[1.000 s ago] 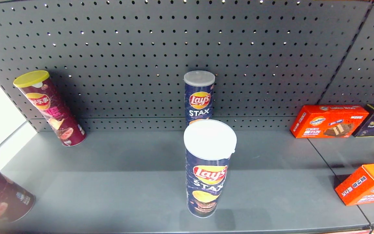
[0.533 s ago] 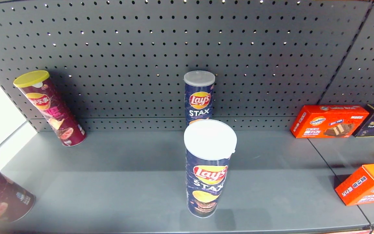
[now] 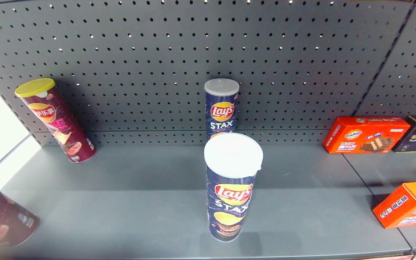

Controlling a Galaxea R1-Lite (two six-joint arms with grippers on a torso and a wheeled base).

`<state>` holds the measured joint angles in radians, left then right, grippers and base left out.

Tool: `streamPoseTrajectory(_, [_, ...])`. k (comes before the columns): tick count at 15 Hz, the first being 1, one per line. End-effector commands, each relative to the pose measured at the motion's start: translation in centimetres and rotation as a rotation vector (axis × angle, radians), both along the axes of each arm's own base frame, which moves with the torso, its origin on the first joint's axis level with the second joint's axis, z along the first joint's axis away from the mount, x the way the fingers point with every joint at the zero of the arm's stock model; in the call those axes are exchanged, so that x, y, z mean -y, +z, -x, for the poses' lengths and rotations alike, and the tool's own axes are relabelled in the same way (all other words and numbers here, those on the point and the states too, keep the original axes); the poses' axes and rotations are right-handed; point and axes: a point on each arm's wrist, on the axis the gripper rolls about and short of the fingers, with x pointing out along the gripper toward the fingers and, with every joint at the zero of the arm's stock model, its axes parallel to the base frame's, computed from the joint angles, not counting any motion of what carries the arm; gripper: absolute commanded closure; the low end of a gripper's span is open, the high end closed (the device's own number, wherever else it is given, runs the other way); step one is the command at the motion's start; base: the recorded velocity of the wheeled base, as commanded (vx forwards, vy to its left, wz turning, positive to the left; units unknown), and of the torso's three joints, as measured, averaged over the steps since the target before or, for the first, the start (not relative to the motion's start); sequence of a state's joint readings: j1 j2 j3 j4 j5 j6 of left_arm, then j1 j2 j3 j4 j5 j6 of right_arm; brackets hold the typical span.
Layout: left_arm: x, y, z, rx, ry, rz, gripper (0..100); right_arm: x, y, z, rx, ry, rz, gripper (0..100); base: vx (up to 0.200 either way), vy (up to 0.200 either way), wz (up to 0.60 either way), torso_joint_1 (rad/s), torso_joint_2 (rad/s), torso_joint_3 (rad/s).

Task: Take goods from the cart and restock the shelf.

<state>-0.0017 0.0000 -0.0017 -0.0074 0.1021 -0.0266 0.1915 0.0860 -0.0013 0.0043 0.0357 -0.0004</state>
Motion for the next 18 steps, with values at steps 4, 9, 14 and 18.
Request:
streamPoseTrajectory(4, [0.00,0.00,0.00,0.000,-0.001,-0.004,0,-0.25,0.05,-0.01,-0.003,-0.154,0.000,0,0.000,0.000,0.00,0.000,0.00,0.000])
streamPoseTrajectory(9, [0.00,0.00,0.00,0.000,0.002,-0.002,0,-0.30,-0.15,0.67,0.087,-0.190,-0.009,0,0.000,0.000,0.00,0.000,0.00,0.000])
streamPoseTrajectory(14, [0.00,0.00,0.00,0.000,0.002,-0.002,0,-0.30,-0.15,0.67,0.087,-0.190,-0.009,0,-0.040,0.000,0.00,0.001,0.00,0.000])
streamPoseTrajectory(18, [0.00,0.00,0.00,0.000,0.002,-0.002,0,-0.31,-0.15,0.67,0.087,-0.186,-0.008,0,-0.050,0.000,0.00,0.002,0.00,0.001])
